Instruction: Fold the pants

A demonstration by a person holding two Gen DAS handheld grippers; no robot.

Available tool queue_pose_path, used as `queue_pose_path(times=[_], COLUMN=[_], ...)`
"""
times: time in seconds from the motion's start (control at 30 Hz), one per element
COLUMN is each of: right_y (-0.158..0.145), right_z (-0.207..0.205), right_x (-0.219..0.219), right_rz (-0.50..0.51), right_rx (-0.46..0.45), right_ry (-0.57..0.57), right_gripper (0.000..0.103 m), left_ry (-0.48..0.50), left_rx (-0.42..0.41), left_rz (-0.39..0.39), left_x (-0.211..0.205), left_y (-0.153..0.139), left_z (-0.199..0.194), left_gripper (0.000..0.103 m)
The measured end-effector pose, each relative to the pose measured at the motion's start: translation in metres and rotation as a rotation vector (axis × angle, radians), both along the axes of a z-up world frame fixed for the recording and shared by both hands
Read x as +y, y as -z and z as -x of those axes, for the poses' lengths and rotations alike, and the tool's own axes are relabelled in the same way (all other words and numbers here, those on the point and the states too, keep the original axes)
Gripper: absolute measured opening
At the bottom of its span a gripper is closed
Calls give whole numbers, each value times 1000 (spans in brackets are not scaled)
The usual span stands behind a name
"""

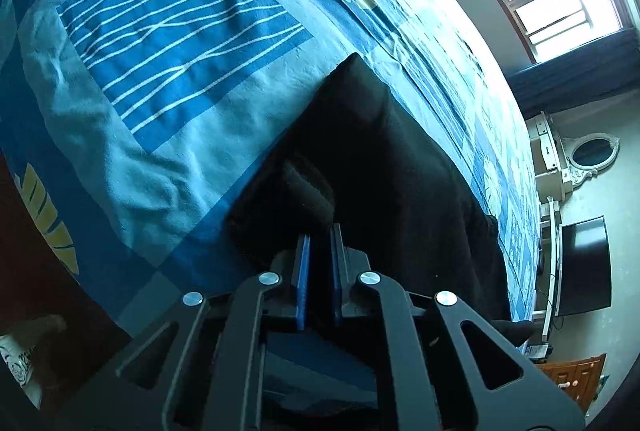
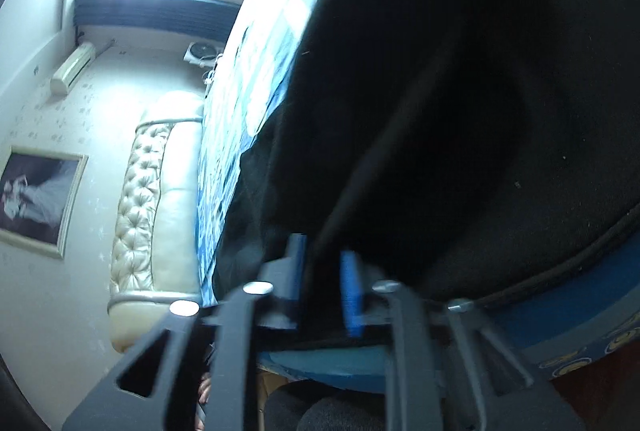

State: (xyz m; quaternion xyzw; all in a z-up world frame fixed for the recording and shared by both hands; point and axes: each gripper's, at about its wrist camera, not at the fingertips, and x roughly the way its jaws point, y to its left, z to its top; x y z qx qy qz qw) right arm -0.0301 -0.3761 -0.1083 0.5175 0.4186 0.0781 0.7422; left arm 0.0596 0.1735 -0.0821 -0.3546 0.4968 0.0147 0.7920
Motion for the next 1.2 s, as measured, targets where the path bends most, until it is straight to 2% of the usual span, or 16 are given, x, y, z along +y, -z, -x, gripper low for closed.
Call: queue_pose_path(times=[0.13, 0.3, 0.4, 0.5, 0.53, 0.6, 0.63, 0.7, 0.73, 0.83, 0.9, 0.97, 1.07, 1.2], right_y=[-14, 17, 25, 17, 11, 3, -3, -15, -19, -27, -25, -19, -4, 18], right_z=[14, 25, 19, 23, 27, 39, 44, 64, 72, 105, 128, 142, 143, 129], right_x=[6, 8, 8, 4, 0, -14, -22, -57, -73, -148, -207, -253, -298, -324], right_rz=[21, 2, -22, -22, -9, 15, 30, 60, 66, 108, 110, 139, 144, 127], right_rx=[-20, 58, 41, 18, 5, -24, -35, -66, -76, -83, -79, -43, 16, 83], right_ry=[-23, -40, -49, -78, -83, -78, -63, 18, 60, 279, 469, 609, 712, 746], right_gripper=[8, 7, 7, 11, 13, 17, 21, 25, 27, 28, 28, 30, 30, 32], left_ry=[-12, 8, 53, 104, 119, 144, 146, 141, 134, 135, 147, 151, 159, 162], left_rx=[8, 1, -13, -32, -42, -52, -56, -78, -90, -153, -214, -253, -254, -223], left_rz=[-7, -15, -43, -81, -93, -110, -120, -139, -155, -225, -286, -307, -302, -309], left_x=[6, 9, 6, 0, -1, -1, -2, -3, -4, -14, -27, -40, -58, -80], left_y=[1, 5, 6, 1, -3, -8, -11, -18, -21, -38, -49, -55, -51, -42], left_z=[4, 5, 4, 7, 10, 17, 21, 31, 35, 40, 40, 36, 26, 15], left_gripper=[8, 8, 8, 10, 12, 29, 33, 46, 48, 58, 73, 79, 81, 81])
